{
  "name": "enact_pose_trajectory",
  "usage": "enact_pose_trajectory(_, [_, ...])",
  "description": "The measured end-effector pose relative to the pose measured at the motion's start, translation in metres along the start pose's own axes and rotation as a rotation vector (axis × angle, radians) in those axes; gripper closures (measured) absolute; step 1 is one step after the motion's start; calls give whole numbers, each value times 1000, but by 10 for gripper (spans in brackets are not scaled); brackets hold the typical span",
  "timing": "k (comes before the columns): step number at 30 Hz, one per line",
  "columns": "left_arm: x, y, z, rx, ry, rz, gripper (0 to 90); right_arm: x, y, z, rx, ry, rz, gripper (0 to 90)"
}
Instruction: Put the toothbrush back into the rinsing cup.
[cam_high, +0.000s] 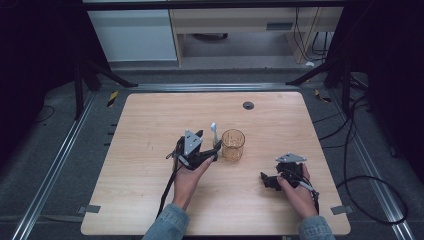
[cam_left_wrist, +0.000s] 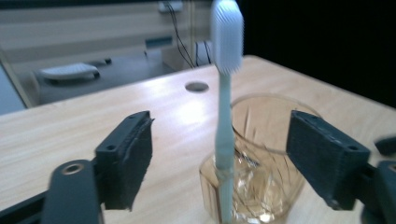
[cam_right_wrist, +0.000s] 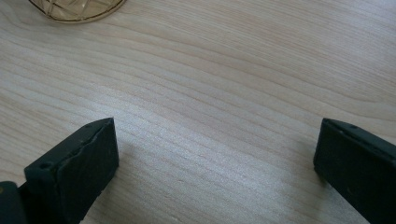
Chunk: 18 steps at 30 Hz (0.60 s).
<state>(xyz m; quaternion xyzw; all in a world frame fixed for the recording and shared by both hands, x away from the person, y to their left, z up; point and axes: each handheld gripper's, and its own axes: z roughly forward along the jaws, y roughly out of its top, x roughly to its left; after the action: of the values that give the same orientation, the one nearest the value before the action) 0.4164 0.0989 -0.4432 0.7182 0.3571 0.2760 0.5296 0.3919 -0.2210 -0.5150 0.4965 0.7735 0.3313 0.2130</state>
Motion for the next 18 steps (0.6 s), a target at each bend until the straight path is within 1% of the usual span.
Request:
enact_pose_trajectory(2, [-1, 0, 0, 26, 3, 24, 199, 0, 0, 0, 0, 0, 1, 4])
enact_pose_trajectory(5, [-2, -2, 0, 60, -7, 30, 188, 0, 0, 0, 0, 2, 2, 4])
enact_pose_trajectory(7, [-2, -2, 0, 93, -4, 47, 187, 0, 0, 0, 0, 0, 0, 4])
enact_pose_trajectory(9, [-3, -2, -1, 118, -11, 53, 185, 0, 0, 0, 0, 0, 1, 4])
enact_pose_trajectory(11, [-4, -3, -3, 139, -17, 68, 179, 0, 0, 0, 0, 0, 1, 4])
enact_pose_trajectory(12, [-4, -4, -4, 147, -12, 74, 176, 0, 0, 0, 0, 1, 2, 3])
enact_pose_trajectory(14, [-4, -5, -6, 162, -12, 79, 167, 0, 0, 0, 0, 0, 0, 4])
enact_pose_trajectory(16, [-3, -5, -10, 173, -10, 74, 153, 0, 0, 0, 0, 0, 0, 4])
enact_pose_trajectory(18, [-1, -5, -13, 186, -22, 75, 146, 0, 0, 0, 0, 3, 2, 4])
